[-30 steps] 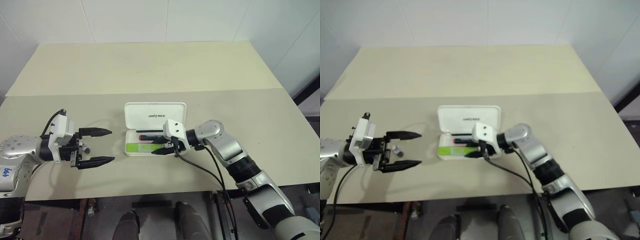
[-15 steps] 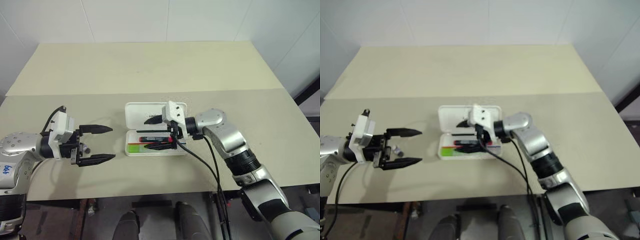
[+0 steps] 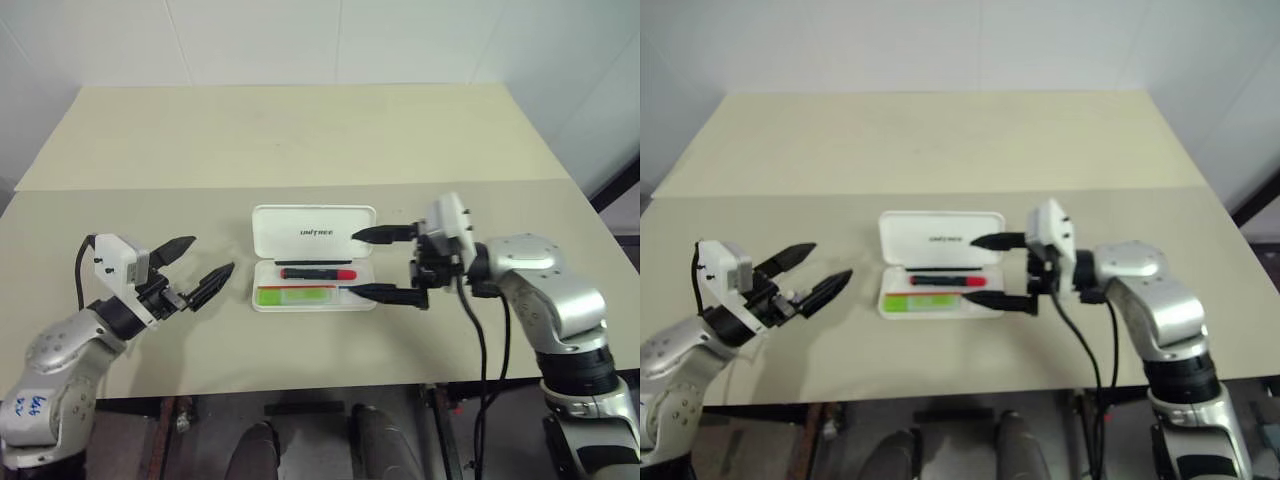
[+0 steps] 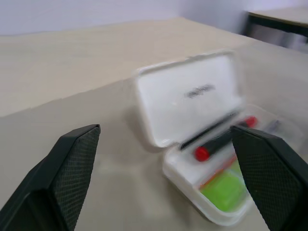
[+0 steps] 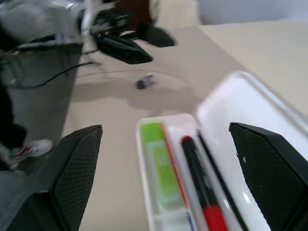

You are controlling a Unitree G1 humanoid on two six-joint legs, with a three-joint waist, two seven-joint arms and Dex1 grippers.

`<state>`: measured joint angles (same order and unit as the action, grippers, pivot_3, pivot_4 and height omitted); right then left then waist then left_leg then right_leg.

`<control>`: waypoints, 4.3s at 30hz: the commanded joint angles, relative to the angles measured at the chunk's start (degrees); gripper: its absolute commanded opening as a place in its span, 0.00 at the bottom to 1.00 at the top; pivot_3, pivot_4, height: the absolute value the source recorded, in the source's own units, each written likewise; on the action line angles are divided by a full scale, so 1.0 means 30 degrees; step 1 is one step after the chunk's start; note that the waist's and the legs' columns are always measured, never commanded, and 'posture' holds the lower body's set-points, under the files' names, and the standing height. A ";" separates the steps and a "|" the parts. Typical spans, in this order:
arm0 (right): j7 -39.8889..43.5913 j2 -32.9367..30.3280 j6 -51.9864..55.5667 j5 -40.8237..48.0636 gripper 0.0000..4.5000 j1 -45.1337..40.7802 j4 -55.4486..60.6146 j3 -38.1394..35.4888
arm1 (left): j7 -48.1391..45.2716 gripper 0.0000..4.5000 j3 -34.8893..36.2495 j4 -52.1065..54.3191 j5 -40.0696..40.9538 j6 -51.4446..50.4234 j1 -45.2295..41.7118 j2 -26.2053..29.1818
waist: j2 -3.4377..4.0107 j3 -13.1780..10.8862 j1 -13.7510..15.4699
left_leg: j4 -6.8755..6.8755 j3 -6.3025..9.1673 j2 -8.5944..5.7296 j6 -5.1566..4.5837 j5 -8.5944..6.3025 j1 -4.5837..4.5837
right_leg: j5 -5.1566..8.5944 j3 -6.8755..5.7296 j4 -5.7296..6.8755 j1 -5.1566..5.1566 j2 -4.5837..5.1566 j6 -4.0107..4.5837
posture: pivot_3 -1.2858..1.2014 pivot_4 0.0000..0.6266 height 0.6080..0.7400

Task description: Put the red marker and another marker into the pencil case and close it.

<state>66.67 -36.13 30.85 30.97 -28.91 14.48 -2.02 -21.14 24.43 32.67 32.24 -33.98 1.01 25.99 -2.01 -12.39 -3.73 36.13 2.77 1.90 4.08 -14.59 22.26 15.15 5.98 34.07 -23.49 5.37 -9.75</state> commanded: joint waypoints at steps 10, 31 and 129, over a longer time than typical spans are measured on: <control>0.0483 -0.2144 -0.1028 0.0526 0.99 -0.0847 -0.1560 -0.1411 | 1.1891 1.00 -0.0078 0.5720 -0.2607 -0.5893 0.1082 -0.6185 | -0.0037 0.0014 0.0208 | 0.0034 -0.0017 -0.0018 -0.0019 0.0013 0.0000 | 0.0060 0.0032 -0.0122 0.0049 -0.0007 0.0187 | 0.52 0.24 1.00; 0.0355 -0.2968 -0.0893 0.1428 0.99 -0.0724 0.0298 -0.1942 | 1.2310 1.00 -0.1704 0.0100 -0.4685 -0.8467 -0.2654 -0.6496 | -0.0052 0.0024 0.0495 | 0.0026 -0.0019 -0.0023 -0.0016 0.0025 0.0021 | 0.0078 0.0030 -0.0174 0.0049 -0.0005 0.0256 | 0.52 0.24 1.00; -0.5520 -0.4695 0.1132 0.5461 1.00 0.9898 0.8519 -0.7860 | -1.1447 0.07 -1.5787 -1.4706 -0.9107 0.5418 -1.4376 -0.3308 | -0.0046 0.0018 0.0761 | 0.0017 -0.0023 -0.0028 -0.0048 0.0051 0.0052 | 0.0054 0.0034 -0.0220 0.0049 0.0000 0.0248 | 0.52 0.24 1.00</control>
<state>50.64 -49.86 34.28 46.02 1.33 38.22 -25.18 -56.04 -23.15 -11.37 5.66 -18.93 -40.45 16.70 -2.15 -12.34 -1.45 36.19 2.70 1.82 3.94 -14.44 22.41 15.32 6.08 33.41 -23.34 5.37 -9.00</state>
